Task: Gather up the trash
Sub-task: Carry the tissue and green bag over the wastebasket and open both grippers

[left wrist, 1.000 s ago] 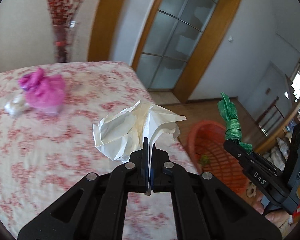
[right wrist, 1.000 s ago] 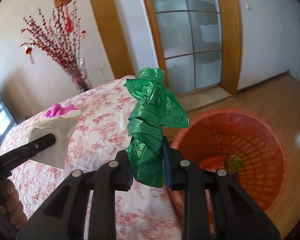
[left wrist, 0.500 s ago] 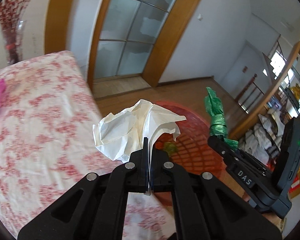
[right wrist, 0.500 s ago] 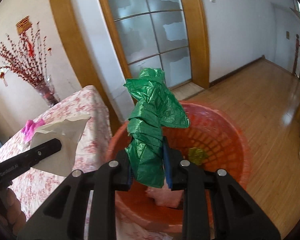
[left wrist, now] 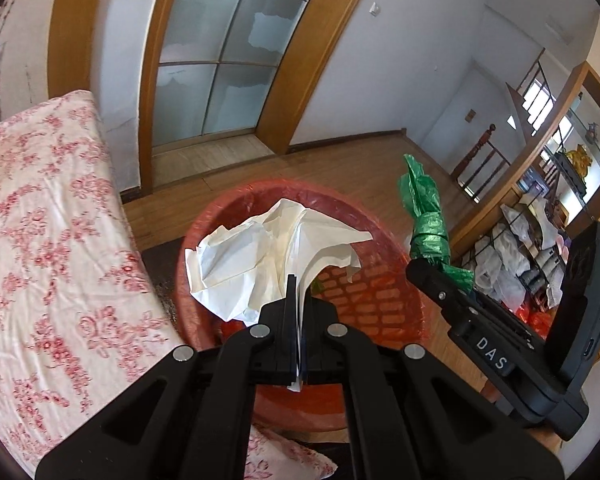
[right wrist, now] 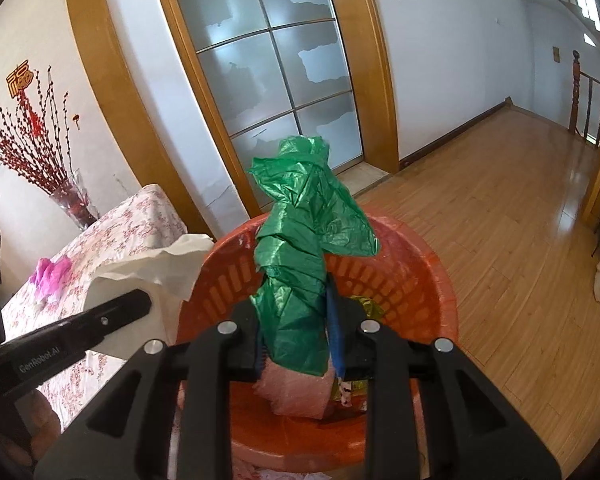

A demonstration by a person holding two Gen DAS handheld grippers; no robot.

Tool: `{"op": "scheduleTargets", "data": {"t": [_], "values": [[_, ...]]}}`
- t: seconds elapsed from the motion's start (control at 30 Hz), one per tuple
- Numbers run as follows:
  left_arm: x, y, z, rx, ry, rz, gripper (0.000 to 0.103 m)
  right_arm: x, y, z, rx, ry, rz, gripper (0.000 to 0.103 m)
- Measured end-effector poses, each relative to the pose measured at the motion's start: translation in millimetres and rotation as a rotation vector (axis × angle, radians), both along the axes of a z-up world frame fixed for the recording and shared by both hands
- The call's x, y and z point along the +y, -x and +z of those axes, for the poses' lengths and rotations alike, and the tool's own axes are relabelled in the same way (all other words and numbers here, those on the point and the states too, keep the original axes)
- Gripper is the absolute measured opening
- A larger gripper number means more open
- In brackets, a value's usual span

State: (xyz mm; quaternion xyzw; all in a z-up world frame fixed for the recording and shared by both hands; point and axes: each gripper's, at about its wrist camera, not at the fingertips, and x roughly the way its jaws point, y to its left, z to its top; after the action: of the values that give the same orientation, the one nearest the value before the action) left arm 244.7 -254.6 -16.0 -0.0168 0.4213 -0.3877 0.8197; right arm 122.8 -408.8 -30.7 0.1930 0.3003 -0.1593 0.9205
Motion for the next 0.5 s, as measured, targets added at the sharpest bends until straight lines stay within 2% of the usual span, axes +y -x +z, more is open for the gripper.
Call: {"op": "scheduleTargets", "data": {"t": [0.3, 0.5], "values": [[-12.2, -2.5, -11.3, 0.031, -0.005, -0.029, 0.000, -7.1, -4.4, -6.1, 0.000, -0.013, -0.004, 0.025], [-14.0, -5.9, -21.5, 0.069, -0.018, -0.028, 0.000, -14.8, -4.9, -11.4, 0.006, -0.034, -0.016, 0.031]]}}
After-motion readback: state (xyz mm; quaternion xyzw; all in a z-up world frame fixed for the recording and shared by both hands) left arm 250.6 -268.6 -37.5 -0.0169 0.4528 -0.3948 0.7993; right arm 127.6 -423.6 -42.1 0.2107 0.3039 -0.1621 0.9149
